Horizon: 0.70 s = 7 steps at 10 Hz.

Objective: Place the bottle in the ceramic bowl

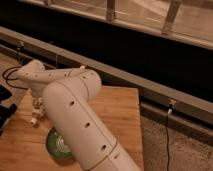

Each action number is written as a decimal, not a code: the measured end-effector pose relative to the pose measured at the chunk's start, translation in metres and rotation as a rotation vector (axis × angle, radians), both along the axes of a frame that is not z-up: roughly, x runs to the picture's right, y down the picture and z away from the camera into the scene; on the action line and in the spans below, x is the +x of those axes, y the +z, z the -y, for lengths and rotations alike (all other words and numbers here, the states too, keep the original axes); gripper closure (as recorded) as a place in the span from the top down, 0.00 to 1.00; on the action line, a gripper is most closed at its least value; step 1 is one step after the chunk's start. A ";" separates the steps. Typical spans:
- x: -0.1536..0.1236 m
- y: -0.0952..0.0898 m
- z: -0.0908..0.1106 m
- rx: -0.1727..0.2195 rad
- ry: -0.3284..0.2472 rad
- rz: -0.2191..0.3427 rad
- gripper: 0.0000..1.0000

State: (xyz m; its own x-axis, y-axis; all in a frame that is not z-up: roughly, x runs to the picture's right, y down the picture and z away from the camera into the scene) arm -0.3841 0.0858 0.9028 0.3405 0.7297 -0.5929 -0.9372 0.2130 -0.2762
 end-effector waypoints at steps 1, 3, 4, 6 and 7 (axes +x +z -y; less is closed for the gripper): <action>0.000 0.007 -0.004 -0.018 -0.012 -0.017 0.65; -0.005 0.017 -0.015 -0.053 -0.027 -0.025 0.65; -0.007 0.018 -0.018 -0.059 -0.031 -0.023 0.60; -0.004 0.014 -0.015 -0.048 -0.022 -0.013 0.41; -0.002 0.012 -0.014 -0.044 -0.009 -0.007 0.30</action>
State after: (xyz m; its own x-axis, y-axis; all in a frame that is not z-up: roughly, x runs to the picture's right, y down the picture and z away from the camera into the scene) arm -0.3858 0.0995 0.9143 0.3428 0.6994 -0.6271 -0.9372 0.2093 -0.2790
